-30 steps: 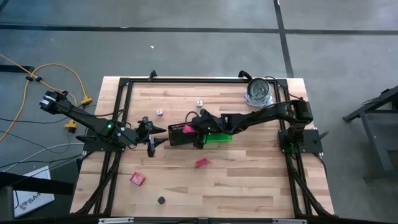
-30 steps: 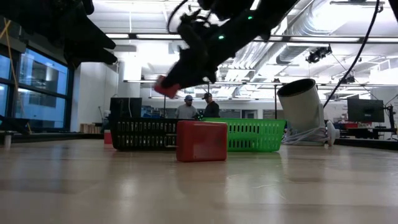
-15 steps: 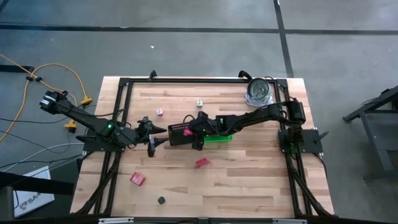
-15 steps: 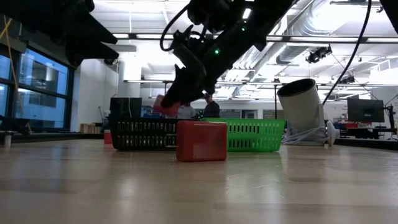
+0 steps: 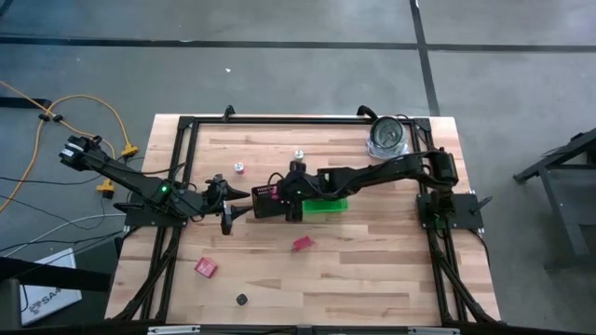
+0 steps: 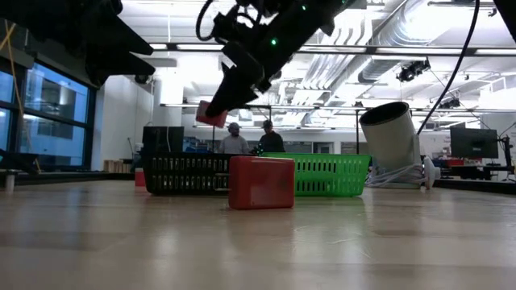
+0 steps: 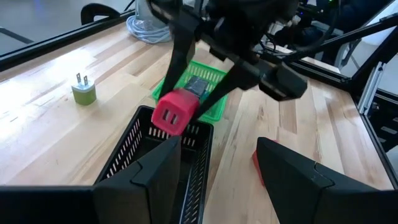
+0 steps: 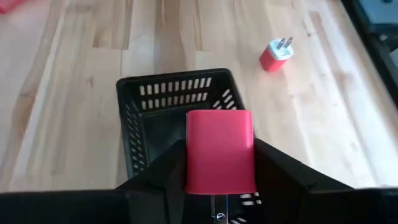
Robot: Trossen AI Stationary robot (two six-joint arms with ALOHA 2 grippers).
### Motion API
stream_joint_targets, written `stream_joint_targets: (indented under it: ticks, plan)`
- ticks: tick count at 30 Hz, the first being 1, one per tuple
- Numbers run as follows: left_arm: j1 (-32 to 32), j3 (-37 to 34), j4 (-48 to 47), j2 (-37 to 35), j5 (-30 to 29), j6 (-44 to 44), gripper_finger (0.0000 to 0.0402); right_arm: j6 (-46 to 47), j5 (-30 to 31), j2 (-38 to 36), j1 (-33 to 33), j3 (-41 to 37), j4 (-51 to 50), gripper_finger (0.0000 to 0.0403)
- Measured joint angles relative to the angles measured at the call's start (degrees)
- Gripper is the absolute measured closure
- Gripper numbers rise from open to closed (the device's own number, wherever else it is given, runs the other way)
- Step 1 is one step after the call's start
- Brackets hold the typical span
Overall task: Pick & Place Office items
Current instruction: Put the right pink charger adapter into the black bin
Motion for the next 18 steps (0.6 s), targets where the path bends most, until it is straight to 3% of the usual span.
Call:
stream_joint_targets:
  ticks: [5, 12, 18]
  plan:
    - [0.0, 0.0, 0.0, 0.0, -0.02, 0.02, 0.0198, -1.29, 0.27, 0.22, -0.07, 0.43, -4.27, 0.0254]
    - [0.0, 0.0, 0.26, 0.0, -0.07, 0.02, 0.0198, -0.17, -4.21, 4.25, -0.75, 0.62, -3.14, 0.0254]
    - [0.0, 0.0, 1.43, 0.0, -0.08, 0.02, 0.0198, 0.68, -4.31, 4.62, -0.96, 0.67, -3.71, 0.0254]
